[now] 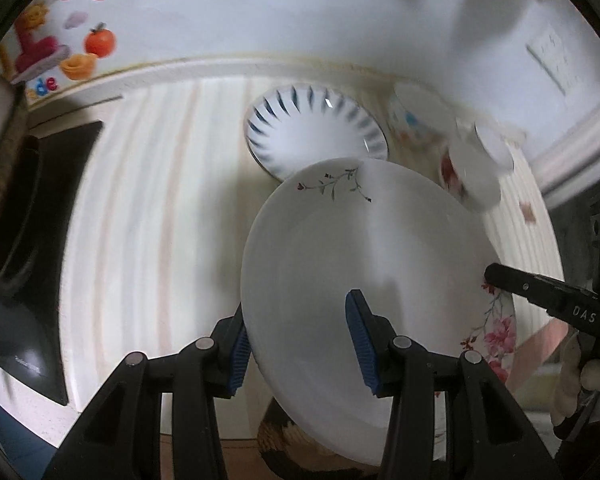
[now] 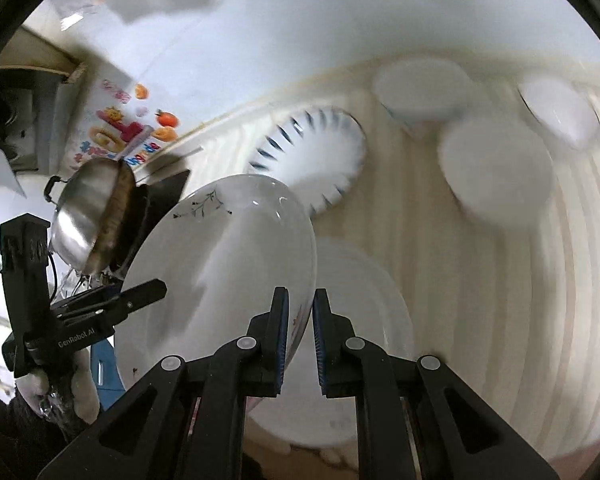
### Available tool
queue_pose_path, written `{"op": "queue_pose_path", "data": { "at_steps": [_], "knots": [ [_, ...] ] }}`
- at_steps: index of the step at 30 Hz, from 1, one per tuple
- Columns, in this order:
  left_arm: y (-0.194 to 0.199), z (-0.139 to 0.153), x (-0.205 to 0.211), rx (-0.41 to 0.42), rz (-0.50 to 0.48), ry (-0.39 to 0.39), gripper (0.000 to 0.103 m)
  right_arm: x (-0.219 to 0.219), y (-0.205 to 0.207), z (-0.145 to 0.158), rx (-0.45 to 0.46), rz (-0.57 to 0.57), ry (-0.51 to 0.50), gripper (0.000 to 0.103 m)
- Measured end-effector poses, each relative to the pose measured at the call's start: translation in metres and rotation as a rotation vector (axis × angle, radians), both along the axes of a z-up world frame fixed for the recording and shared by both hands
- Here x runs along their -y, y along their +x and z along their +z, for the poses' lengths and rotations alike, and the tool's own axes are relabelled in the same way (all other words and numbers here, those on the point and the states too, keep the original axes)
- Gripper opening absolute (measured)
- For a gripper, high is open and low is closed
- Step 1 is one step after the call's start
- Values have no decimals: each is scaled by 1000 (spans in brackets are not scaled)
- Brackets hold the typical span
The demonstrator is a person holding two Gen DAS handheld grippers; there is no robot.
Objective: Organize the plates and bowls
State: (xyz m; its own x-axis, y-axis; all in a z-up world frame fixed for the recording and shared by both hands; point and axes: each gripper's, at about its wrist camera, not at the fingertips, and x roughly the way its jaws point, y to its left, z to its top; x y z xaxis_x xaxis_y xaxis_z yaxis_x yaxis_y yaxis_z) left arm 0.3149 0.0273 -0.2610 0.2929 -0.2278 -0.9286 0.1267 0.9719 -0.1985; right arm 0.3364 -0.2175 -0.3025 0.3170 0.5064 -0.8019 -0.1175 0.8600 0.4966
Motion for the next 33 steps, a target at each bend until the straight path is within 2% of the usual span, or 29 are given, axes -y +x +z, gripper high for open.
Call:
{"op": "queue_pose_path", "data": {
  "at_steps": [6,12,24,27,33],
  "knots": [
    [-3,-33,12,-72,-21,24,42,20,-35,-49,-102,-64,17,14],
    [-3,-55,22,-112,-38,62,42,25,-45,-78,-149,-82,30,14],
    [1,-77,21,-174,-18,86,42,28,-32,-92,-200,-98,35,14],
    [-2,-78,21,-170,-22,98,42,28,-30,-92,-227,-123,44,14],
    [-5,-81,27,-163,-35,119,42,31,-29,-86,-218,-156,30,14]
  ]
}}
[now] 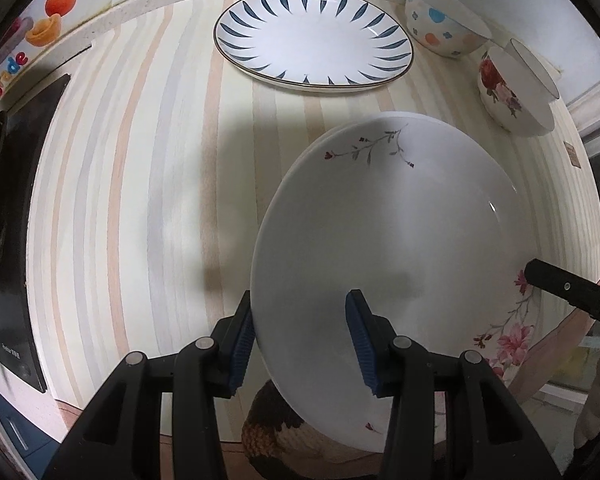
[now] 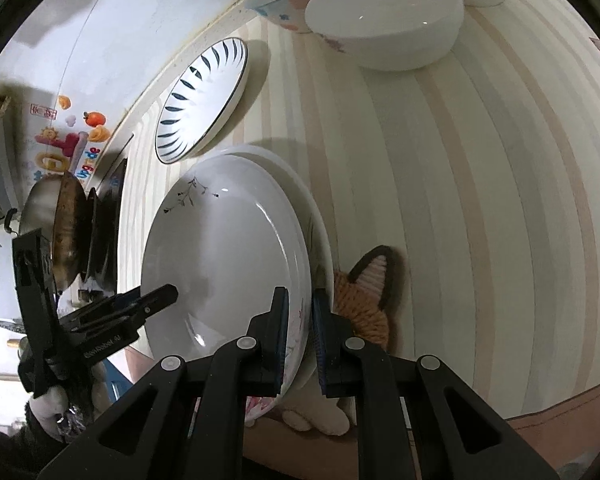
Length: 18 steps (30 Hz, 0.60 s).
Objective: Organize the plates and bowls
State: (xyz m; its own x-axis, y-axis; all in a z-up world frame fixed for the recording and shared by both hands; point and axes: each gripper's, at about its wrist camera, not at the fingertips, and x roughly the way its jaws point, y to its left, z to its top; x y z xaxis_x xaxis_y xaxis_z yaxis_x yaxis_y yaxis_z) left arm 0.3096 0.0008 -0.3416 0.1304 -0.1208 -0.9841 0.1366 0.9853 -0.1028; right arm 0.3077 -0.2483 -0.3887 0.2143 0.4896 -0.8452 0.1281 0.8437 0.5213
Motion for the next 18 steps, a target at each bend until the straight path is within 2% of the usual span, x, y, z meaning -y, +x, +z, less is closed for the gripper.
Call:
{"op": "queue_pose_path", "data": {
  "at_steps": [9,14,18],
  "knots": [
    [3,0,6,7,-6,14,42,3,-1,9,-6,1,-38,15],
    [3,25,-7,43,17,4,42,10,-1,24,17,-5,-39,15],
    [24,51,-24,95,56,-21,43,13,11,56,67,-15,-36,16]
  ]
}}
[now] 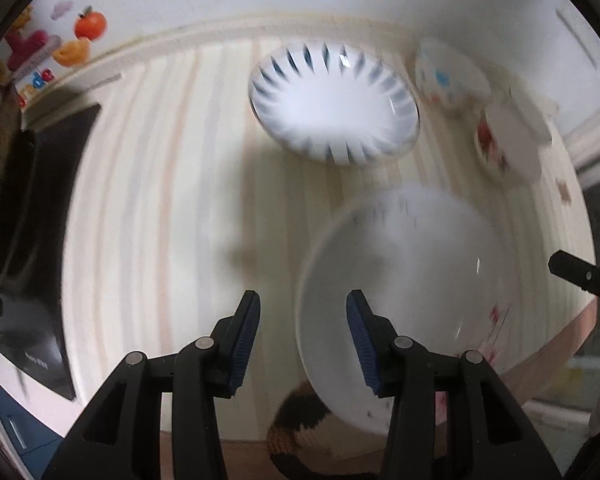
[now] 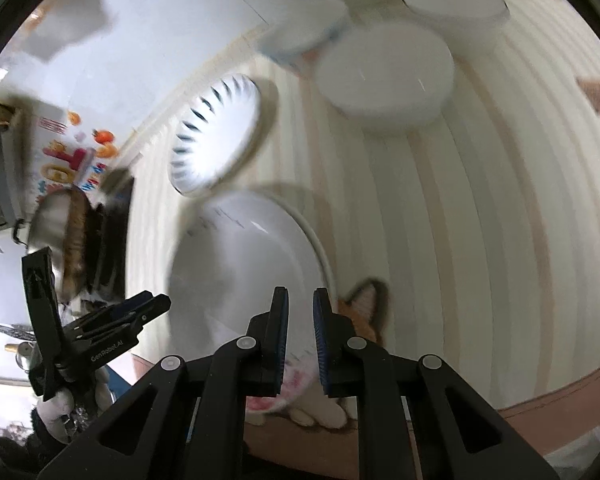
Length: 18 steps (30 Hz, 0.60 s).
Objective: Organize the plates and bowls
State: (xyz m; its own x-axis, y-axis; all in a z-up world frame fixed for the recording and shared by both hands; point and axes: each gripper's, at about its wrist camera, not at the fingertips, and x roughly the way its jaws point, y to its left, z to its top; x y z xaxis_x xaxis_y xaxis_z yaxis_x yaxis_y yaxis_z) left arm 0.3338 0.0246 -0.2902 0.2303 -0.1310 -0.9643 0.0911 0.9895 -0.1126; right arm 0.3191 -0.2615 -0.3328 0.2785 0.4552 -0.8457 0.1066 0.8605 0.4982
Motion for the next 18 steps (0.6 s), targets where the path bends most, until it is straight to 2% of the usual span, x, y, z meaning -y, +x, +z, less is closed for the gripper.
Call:
{"op": "queue_pose_path", "data": {
  "at_steps": [1,4,5,7,11,16,18],
  "knots": [
    [10,4,-5,4,11,-13,43,-2,6,8,18,5,-1,19],
    [43,7,-21,23,54,-34,43,-14,39,25,61,26,14,36],
    [60,4,-25,27,63,-30,43,-19,53,27,72,31,6,38],
    [89,-4,-33,23,70,-19,43,-30,83,24,83,42,-16,38],
    [148,-39,-38,-38,72,-23,43,-52,146,-1,68,57,-62,38],
    [186,-70,-36,-91,32,-20,42,-66,203,-35,25,60,-91,37],
    [194,-77,-35,-98,15,-32,37,-72,213,-43,26,70,-116,34]
  ]
}}
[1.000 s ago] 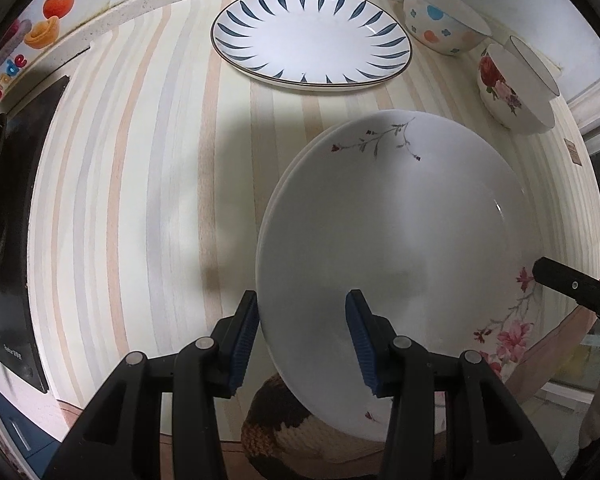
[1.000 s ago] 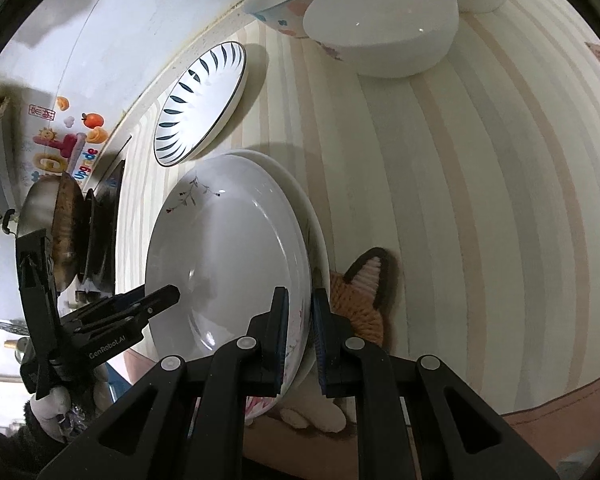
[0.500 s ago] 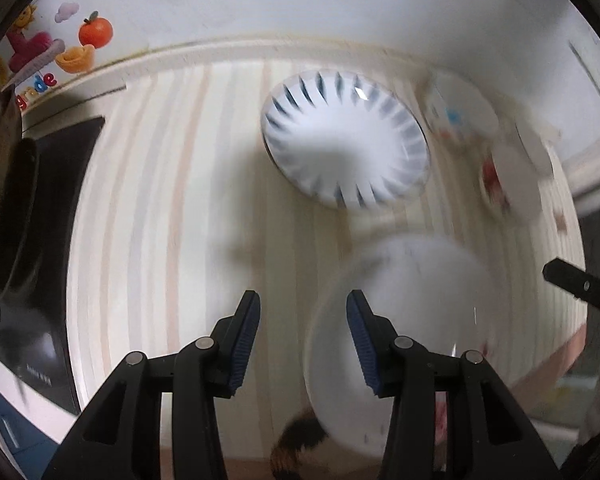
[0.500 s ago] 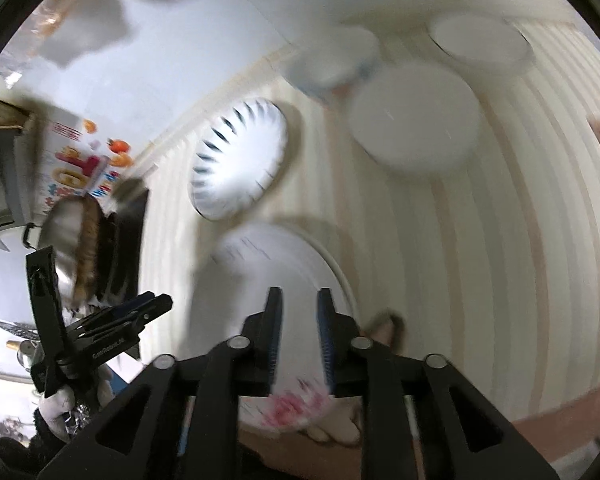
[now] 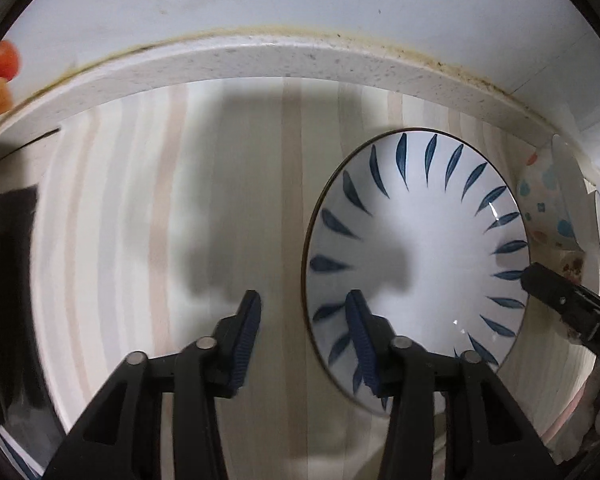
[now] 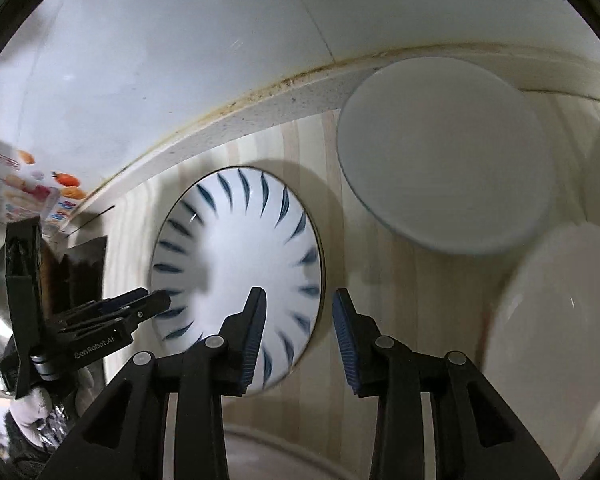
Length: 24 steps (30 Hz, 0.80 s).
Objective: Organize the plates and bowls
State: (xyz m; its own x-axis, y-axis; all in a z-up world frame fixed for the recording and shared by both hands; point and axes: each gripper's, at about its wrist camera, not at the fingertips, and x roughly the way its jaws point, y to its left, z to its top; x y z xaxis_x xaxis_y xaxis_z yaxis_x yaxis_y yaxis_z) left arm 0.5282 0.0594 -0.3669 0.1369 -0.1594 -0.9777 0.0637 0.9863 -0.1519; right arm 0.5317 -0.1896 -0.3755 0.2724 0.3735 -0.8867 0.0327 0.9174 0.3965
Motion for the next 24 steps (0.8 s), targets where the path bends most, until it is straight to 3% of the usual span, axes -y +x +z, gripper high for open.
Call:
{"op": "queue_pose_path", "data": {
  "at_steps": [3,5,7,13,24],
  "knots": [
    [9,-1,5,6,-25,-39,28,-8,6,-10,-17,13,-32,24],
    [12,0,8,6,-28,-30,27,-9,8,-13,-10,12,-57,14],
    [13,-1,7,5,-25,-34,27,-3,7,-15,-3,4,-54,11],
    [4,7,14,23,-35,-22,27,0,2,-13,2,1,-48,9],
    [-40,78,16,150,-61,-60,27,11,-26,31,71,-1,-3,9]
  ]
}}
